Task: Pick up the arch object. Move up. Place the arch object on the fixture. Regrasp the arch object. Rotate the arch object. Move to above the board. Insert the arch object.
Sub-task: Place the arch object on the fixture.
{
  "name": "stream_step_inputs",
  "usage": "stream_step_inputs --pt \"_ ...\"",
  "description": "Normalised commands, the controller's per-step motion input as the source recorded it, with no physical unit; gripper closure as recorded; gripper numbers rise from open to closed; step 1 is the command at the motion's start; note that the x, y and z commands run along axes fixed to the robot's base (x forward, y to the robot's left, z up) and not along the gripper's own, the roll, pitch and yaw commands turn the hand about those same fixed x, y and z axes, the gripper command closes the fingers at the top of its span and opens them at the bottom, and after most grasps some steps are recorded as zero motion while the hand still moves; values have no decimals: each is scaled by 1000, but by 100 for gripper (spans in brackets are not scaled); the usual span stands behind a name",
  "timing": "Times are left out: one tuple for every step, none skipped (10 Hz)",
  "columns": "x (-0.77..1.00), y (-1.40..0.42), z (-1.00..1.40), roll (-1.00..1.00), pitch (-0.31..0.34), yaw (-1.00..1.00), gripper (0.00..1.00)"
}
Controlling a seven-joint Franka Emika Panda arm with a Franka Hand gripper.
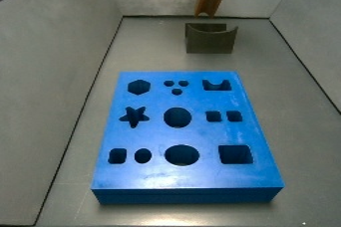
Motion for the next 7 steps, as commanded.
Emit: stream_step_inputs --pt "102 127 -1000 -197 -30 -279 100" --pt "118 123 -1000 -196 -49 -246 100" --pt "132 118 -1000 -177 -74 -180 100" --pt "143 120 -1000 -160 -102 -126 100" --pt "127 99 -852 -138 -109 -90 100" --pt "114 78 -731 -122 -108 -66 100" --pt "89 52 -500 -92 -106 -25 100"
